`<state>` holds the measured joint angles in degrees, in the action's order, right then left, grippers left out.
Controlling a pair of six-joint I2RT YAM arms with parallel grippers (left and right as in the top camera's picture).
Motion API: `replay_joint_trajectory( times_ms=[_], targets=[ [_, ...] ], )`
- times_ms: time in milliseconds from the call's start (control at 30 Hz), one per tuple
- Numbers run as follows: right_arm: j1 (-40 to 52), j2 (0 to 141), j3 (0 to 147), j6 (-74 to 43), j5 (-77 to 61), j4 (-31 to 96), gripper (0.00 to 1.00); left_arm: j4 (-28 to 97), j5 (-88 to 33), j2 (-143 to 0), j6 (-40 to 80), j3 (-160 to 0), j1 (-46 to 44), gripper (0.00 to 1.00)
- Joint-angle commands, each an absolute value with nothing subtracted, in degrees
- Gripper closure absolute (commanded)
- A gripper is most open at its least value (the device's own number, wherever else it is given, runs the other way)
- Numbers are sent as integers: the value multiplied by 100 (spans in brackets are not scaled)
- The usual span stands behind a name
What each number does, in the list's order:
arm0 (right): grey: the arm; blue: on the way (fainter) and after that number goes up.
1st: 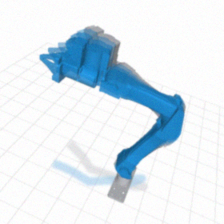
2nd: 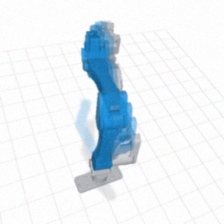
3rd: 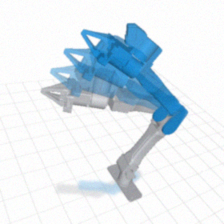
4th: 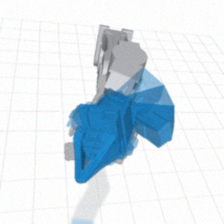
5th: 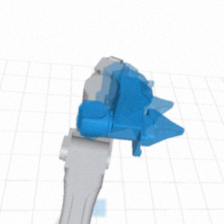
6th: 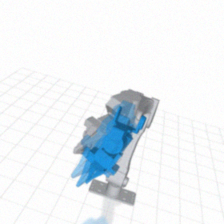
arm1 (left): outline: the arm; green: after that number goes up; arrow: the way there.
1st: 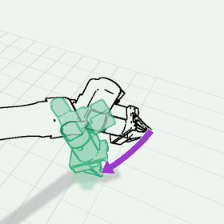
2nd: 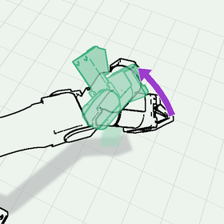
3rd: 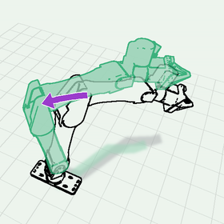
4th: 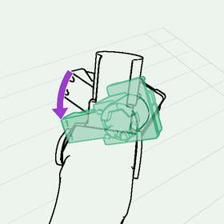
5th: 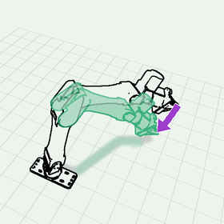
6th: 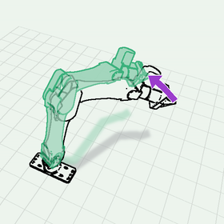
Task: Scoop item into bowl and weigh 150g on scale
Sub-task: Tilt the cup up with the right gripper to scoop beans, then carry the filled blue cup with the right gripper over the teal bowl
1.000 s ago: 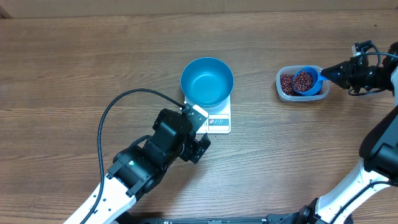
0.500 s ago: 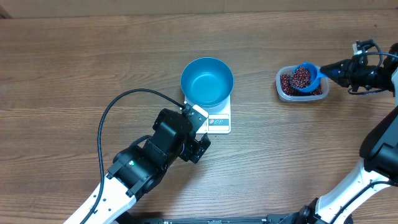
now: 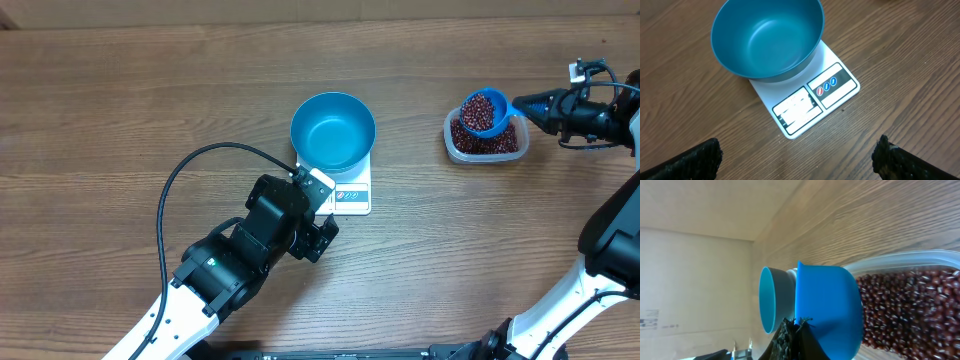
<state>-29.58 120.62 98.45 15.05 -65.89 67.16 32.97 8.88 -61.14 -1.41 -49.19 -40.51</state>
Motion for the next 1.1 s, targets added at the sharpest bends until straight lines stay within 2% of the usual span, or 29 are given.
replay_joint_trajectory(
  times_ms=[0, 400, 1067],
  targets=[
    [-2976, 12099, 9854, 1500, -7028, 6746, 96, 3280, 958, -6141, -64, -4888, -4042, 0],
    [-2617, 12077, 9929, 1199, -7024, 6788, 96, 3280, 958, -6141, -64, -4888, -4042, 1],
    [-1192, 11375, 10772, 869, -6796, 6761, 96, 3280, 961, -6141, -64, -4888, -4042, 0]
  ],
)
